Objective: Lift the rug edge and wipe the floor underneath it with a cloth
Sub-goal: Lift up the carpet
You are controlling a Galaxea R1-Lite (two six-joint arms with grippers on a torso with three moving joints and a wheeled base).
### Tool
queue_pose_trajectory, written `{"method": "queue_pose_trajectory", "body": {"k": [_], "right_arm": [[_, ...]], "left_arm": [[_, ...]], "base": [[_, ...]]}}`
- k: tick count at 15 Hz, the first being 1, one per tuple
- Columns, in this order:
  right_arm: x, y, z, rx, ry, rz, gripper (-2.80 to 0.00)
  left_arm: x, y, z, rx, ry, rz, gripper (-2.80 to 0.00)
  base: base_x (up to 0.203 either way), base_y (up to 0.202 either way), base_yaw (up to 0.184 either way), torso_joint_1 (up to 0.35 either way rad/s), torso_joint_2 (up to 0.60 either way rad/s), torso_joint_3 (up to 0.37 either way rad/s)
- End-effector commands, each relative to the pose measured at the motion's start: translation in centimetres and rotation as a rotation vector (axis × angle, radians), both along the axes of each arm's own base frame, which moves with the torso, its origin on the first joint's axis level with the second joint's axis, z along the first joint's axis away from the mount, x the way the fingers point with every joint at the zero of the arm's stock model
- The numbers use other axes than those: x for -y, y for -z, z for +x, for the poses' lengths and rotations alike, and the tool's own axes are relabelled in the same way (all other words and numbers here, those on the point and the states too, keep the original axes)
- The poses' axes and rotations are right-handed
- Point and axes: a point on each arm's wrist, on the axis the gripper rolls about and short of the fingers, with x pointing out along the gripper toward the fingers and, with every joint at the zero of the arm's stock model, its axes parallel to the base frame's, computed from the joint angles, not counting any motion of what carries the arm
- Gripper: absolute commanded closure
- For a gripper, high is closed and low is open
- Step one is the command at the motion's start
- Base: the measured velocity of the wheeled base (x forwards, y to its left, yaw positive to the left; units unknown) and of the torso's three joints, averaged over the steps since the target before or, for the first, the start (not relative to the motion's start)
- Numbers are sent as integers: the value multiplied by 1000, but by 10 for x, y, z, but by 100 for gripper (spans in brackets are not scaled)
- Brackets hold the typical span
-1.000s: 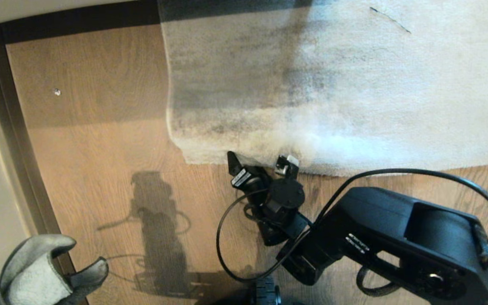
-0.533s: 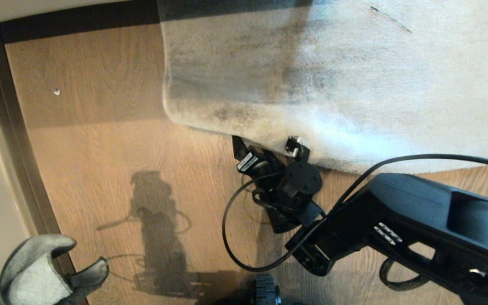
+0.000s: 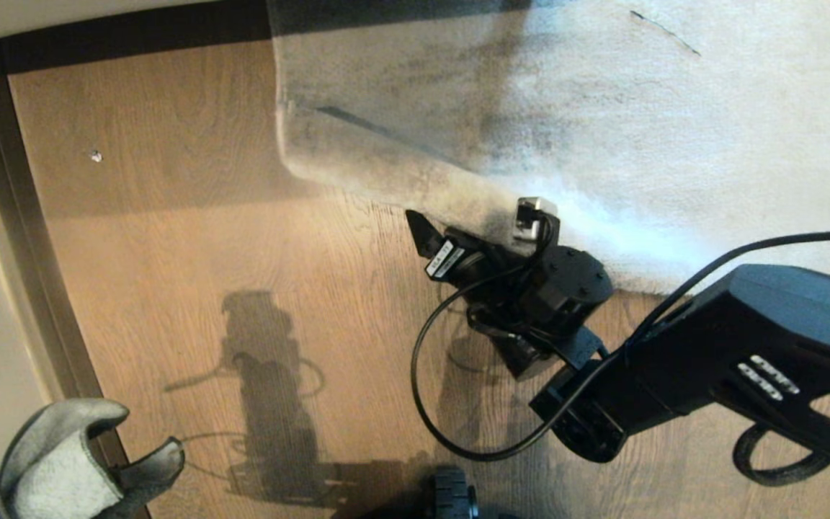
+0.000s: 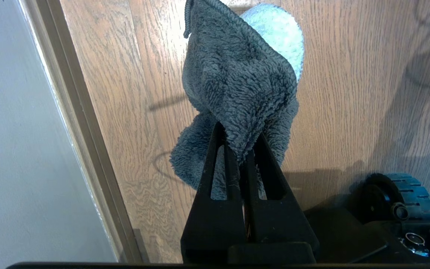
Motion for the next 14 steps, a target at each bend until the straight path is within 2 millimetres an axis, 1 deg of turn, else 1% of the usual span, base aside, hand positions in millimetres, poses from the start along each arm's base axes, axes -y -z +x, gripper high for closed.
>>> {"method": "queue_pose_trajectory", "body": {"k": [1, 3, 5, 6, 10, 14], "right_arm": [[15, -21, -3, 74, 6, 26, -280], [32, -23, 3, 102, 0, -25, -280], [50, -30, 10, 132, 3, -41, -280], [55, -32, 10, 140, -7, -58, -280], [80, -15, -1, 115, -61, -205, -280], [98, 9, -6, 50, -26, -320, -280]], "left_arm": [[0, 0, 0, 1, 0, 0, 0], [0, 0, 0, 1, 0, 0, 0], [0, 0, 0, 1, 0, 0, 0], [0, 0, 0, 1, 0, 0, 0], [0, 0, 0, 1, 0, 0, 0], [0, 0, 0, 1, 0, 0, 0]], "base": [[0, 0, 0, 0, 0, 0], [0, 0, 0, 0, 0, 0], [0, 0, 0, 0, 0, 0], [0, 0, 0, 0, 0, 0], [0, 0, 0, 0, 0, 0], [0, 0, 0, 0, 0, 0]]}}
